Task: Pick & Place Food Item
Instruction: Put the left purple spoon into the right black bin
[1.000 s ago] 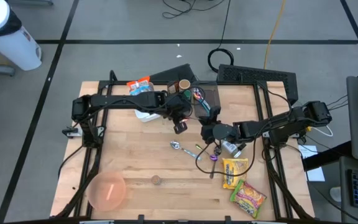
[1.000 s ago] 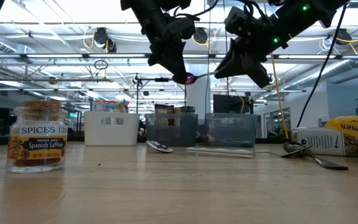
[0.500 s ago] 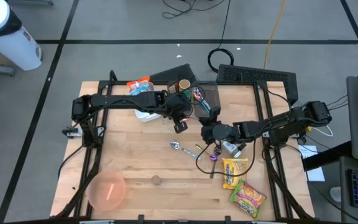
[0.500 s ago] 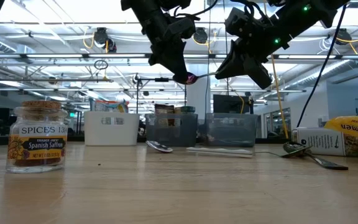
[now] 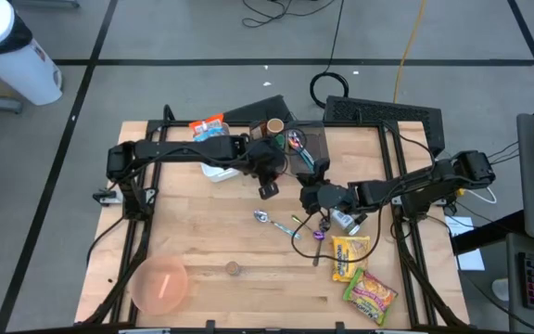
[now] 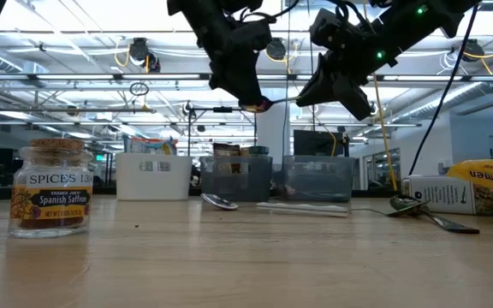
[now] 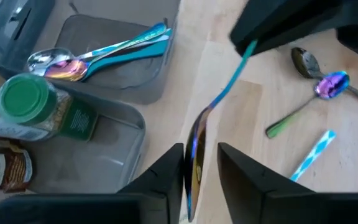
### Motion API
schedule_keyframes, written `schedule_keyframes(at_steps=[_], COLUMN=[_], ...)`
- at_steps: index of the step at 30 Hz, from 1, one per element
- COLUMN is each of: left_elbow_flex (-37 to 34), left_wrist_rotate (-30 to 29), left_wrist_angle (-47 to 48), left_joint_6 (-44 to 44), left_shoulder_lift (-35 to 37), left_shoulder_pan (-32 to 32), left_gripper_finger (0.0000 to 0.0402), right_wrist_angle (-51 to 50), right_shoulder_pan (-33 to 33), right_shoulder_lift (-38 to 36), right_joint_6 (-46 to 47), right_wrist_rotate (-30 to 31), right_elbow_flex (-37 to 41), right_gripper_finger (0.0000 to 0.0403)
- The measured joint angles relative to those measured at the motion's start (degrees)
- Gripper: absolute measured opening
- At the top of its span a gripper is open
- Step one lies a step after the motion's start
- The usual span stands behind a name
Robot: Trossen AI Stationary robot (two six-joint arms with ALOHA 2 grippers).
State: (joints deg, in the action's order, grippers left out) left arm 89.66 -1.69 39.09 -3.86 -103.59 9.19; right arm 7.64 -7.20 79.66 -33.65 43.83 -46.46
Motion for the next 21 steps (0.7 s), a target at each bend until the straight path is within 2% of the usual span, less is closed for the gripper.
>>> schedule_keyframes(at_steps=[10,16,21], left_elbow_flex=[0.0,0.0,0.0], left_wrist_rotate=[-2.3,-4.3,-4.3], left_wrist_angle=[-1.5,-1.7,-1.3], left_joint_6=[5.4,7.6,8.1], left_shoulder_lift=[5.8,11.2,15.3], left_shoulder_pan=[-0.1,0.0,0.0], left_gripper_finger=[0.0152,0.0153,0.0152], right_wrist_angle=[-1.4,-4.5,-6.3], right_shoulder_pan=[0.1,1.2,3.9], right_shoulder_lift=[-1.2,-4.5,-10.5], right_joint_6=[2.2,6.9,12.7], right_wrist_rotate=[0.1,-0.2,-0.5], right_elbow_flex=[-0.1,0.0,-0.1], right_gripper_finger=[0.0012,0.0008,0.0001])
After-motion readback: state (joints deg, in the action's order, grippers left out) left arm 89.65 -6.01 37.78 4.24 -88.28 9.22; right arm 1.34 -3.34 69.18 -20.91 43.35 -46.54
